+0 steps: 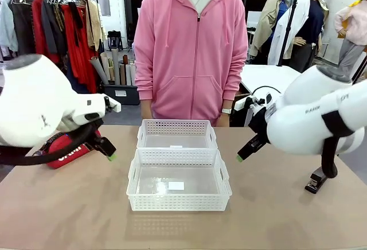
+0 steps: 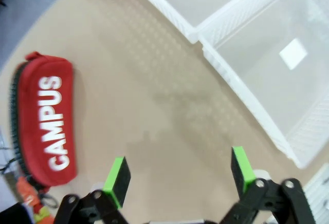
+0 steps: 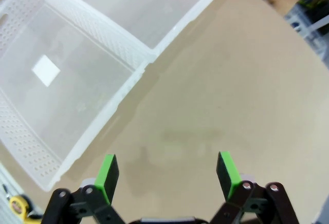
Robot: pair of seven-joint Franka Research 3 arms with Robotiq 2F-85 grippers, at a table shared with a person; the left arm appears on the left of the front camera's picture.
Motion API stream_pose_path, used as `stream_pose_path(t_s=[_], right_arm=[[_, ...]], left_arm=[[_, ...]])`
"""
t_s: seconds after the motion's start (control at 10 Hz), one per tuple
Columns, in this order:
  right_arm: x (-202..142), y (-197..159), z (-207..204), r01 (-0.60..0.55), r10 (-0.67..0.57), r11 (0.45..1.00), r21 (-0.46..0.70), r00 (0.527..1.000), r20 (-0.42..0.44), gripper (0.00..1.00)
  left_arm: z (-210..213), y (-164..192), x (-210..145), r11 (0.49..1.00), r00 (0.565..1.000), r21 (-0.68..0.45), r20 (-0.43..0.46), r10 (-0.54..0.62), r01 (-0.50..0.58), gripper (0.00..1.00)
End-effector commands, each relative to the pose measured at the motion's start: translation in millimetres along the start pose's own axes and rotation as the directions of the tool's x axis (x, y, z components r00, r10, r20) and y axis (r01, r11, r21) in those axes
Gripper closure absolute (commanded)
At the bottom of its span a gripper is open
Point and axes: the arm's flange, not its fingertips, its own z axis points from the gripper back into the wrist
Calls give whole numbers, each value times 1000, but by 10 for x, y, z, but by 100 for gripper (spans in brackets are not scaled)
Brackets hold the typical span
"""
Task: Distribute items into two baskets.
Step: Pick up the Pencil pouch that the person points to.
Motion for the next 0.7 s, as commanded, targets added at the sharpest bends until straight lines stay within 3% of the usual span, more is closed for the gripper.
stream_pose_path(t_s=[0.0, 0.4, 0.6], right_arm=[[68, -482, 129, -12, 13, 998, 57, 1000, -13, 0], [-85, -1220, 452, 62, -70, 985, 159, 997, 43, 0], [-305, -1647, 692, 140, -157, 968, 207, 985, 69, 0]], left_arm=[[387, 425, 122, 998, 1000, -62, -10, 13, -13, 0], [976, 960, -90, 992, 994, -83, 34, 100, -97, 0], [1319, 1212, -376, 982, 978, -74, 105, 179, -172, 0]])
